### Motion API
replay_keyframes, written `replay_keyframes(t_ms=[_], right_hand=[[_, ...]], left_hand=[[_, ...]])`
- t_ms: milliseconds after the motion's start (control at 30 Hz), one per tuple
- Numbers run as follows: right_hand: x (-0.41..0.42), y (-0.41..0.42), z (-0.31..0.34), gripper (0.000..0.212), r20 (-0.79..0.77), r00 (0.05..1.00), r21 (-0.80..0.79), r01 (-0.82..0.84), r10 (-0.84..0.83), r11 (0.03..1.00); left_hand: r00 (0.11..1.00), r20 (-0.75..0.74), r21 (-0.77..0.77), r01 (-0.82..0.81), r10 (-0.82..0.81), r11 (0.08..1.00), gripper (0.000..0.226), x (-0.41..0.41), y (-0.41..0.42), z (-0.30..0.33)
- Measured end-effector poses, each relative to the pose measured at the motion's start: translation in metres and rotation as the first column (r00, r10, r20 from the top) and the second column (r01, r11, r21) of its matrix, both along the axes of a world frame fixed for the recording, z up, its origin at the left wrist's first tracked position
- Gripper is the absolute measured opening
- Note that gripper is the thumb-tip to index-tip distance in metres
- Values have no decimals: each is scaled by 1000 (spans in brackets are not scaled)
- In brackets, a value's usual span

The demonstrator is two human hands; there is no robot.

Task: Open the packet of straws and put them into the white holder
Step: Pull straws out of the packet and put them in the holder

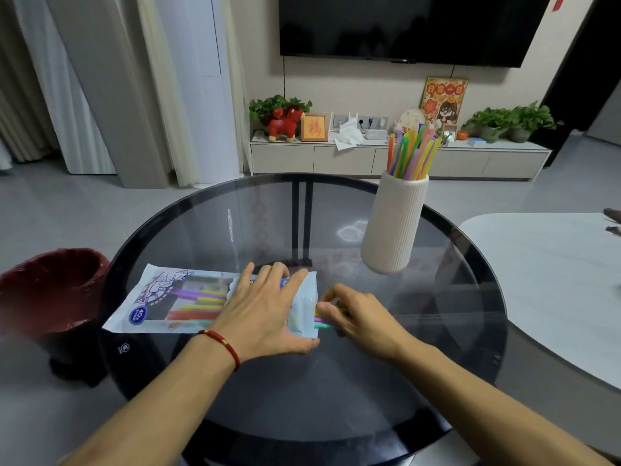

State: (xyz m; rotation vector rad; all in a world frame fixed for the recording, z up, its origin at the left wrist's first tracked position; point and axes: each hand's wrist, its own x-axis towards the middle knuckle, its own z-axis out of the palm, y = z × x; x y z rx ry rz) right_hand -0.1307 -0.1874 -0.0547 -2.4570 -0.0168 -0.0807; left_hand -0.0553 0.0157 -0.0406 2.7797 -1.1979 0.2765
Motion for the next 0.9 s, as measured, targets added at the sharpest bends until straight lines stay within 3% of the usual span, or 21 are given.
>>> replay_keyframes(t_ms=[200,500,600,700,833,900], right_hand=[[0,-22,15,18,103,995,-4,-11,11,1000],[-12,-53,25,12,-18,997,315,75,-73,946],[-14,-59,26,14,-24,996,367,92,-89,926],[-15,-63,25,24,-49,994,484,112,-100,868],[-20,-71,29,28,-122,990,614,129,-68,778],[-23,-76,33,31,-173,983,713,171,-66,680]], left_hand=[[994,-110,111,0,13,994,107,5,10,-3],[971,-229,141,-31,63,990,108,7,10,-8],[971,-228,76,-58,74,995,92,4,1,-6],[985,-172,39,4,2,999,73,3,-7,-6],[989,-134,66,69,-60,995,65,3,-8,-7],[993,-113,92,55,-45,994,54,2,-10,-7]])
